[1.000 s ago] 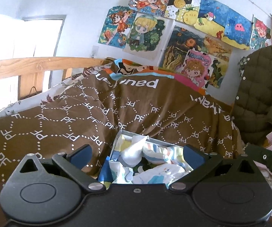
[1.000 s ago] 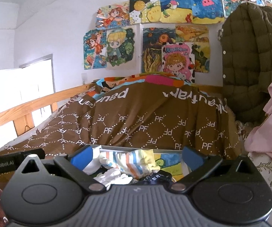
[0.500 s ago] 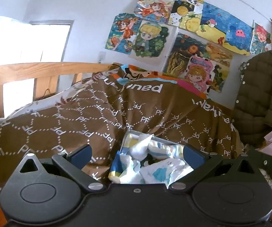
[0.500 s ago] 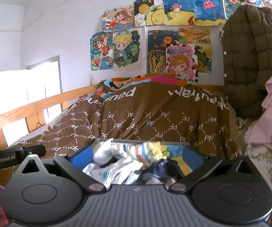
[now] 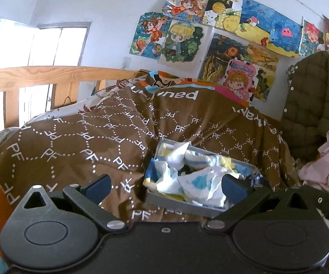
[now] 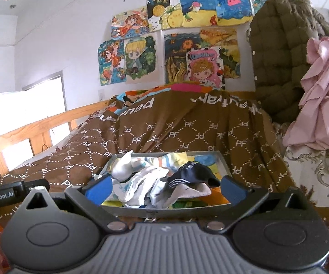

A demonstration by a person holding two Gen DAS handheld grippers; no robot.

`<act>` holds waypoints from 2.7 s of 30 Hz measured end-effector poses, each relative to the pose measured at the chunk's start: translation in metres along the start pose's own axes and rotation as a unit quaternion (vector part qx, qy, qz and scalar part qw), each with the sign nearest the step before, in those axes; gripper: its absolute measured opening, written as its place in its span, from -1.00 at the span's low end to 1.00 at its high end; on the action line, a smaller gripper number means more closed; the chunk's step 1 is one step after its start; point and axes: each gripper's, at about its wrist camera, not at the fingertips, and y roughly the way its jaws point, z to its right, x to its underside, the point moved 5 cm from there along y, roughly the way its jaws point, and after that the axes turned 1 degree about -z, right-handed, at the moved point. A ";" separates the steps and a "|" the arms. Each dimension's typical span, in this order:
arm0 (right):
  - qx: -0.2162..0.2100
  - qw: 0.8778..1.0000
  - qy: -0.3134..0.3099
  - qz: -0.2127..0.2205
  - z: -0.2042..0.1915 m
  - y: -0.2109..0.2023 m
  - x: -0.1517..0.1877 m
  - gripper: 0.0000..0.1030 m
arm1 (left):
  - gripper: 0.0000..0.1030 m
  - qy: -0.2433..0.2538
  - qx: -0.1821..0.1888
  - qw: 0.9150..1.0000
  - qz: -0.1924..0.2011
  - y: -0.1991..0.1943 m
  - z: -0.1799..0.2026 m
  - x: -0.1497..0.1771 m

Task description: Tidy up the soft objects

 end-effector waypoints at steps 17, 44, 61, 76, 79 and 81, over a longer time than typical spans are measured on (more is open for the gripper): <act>0.038 0.999 0.003 0.009 0.011 -0.032 0.027 0.99 | 0.98 0.039 0.002 0.999 0.009 -0.025 0.000 0.025; 0.063 0.998 0.027 0.001 0.013 -0.092 0.056 0.99 | 0.98 0.053 -0.003 0.998 0.018 -0.081 0.010 0.059; 0.076 0.996 0.038 -0.011 0.016 -0.104 0.085 0.99 | 0.98 0.050 -0.024 0.998 -0.009 -0.097 -0.002 0.090; 0.063 0.997 0.024 -0.046 0.003 -0.097 0.099 0.99 | 0.98 0.055 -0.020 0.998 -0.005 -0.102 -0.002 0.095; 0.059 0.997 0.021 -0.052 0.001 -0.094 0.101 0.99 | 0.98 0.060 -0.023 0.998 -0.006 -0.100 -0.002 0.095; 0.058 0.997 0.020 -0.057 0.000 -0.092 0.102 0.99 | 0.98 0.066 -0.024 0.998 -0.007 -0.099 -0.002 0.096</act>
